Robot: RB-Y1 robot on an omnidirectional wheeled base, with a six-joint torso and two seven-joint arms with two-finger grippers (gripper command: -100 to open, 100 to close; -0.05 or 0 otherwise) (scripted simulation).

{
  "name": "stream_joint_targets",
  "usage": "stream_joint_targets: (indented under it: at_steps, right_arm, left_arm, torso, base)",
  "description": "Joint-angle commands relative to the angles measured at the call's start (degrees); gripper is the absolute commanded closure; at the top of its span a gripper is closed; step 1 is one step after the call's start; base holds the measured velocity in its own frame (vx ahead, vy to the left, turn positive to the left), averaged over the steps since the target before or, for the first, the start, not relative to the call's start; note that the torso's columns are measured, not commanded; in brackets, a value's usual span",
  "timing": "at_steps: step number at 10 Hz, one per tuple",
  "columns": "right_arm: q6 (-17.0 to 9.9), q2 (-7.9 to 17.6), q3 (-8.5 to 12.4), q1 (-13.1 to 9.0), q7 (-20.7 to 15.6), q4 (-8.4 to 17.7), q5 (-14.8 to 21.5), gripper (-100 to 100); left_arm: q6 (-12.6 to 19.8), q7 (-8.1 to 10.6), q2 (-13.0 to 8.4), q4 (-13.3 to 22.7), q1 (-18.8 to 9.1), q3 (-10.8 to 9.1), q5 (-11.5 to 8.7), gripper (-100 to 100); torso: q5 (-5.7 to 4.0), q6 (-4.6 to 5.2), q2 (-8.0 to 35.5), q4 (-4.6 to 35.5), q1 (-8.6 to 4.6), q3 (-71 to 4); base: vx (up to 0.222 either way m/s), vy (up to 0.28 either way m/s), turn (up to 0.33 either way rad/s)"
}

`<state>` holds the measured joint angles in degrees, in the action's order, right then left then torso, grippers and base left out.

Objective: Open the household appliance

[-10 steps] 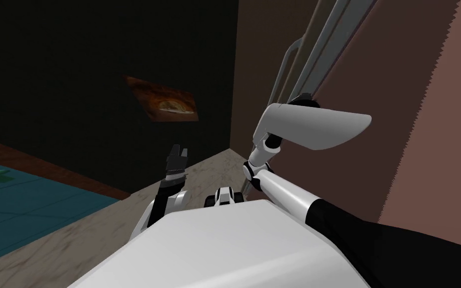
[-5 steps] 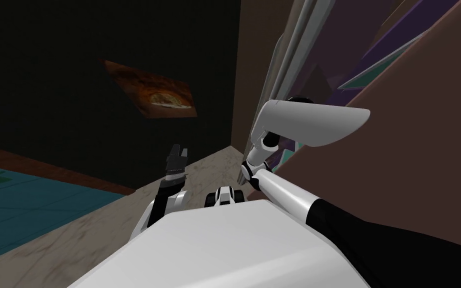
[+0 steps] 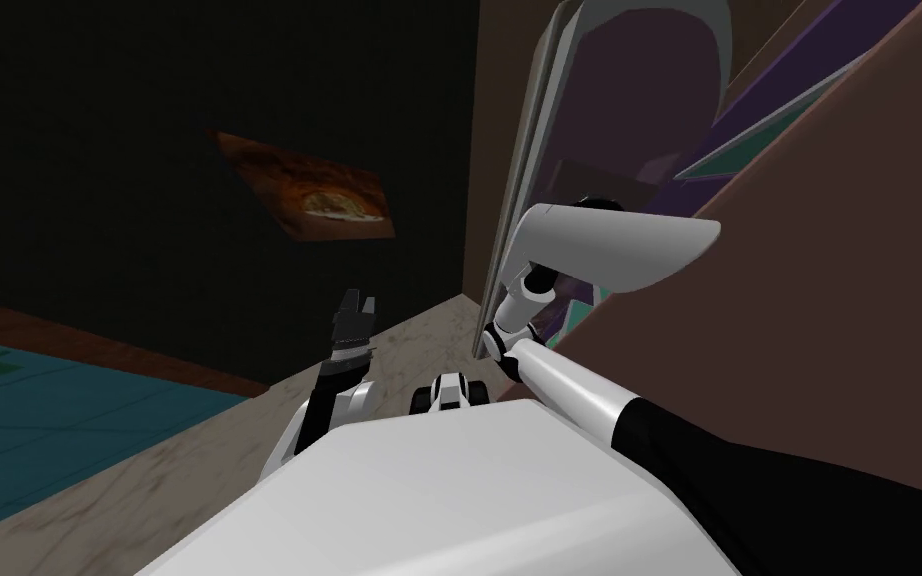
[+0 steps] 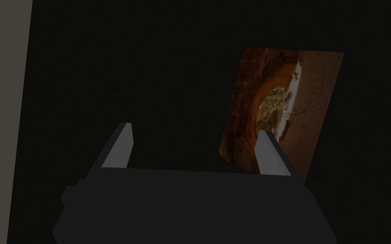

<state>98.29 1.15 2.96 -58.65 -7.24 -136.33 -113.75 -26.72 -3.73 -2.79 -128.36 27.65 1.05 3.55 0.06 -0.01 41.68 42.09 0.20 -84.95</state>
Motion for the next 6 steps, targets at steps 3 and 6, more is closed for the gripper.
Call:
stream_joint_targets:
  at_steps: [3, 6]
  right_arm:
    - [-1.70, 1.07, 1.13, -0.56, 1.70, 3.53, 4.83, 100]
    - [-3.08, 1.97, 2.04, -0.98, 3.10, 6.42, 8.87, 100]
  left_arm:
    - [0.00, 0.00, 0.00, 0.00, 0.00, 0.00, 0.00, 0]
    - [0.00, 0.00, 0.00, 0.00, 0.00, 0.00, 0.00, 0]
  torso:
    - [-0.07, 0.01, 0.70, 0.22, -0.20, 0.44]
    - [-0.01, 0.00, 0.57, 0.18, -0.02, 0.36]
  base:
    - [0.220, 0.085, 0.005]
    - [0.267, 0.117, 0.004]
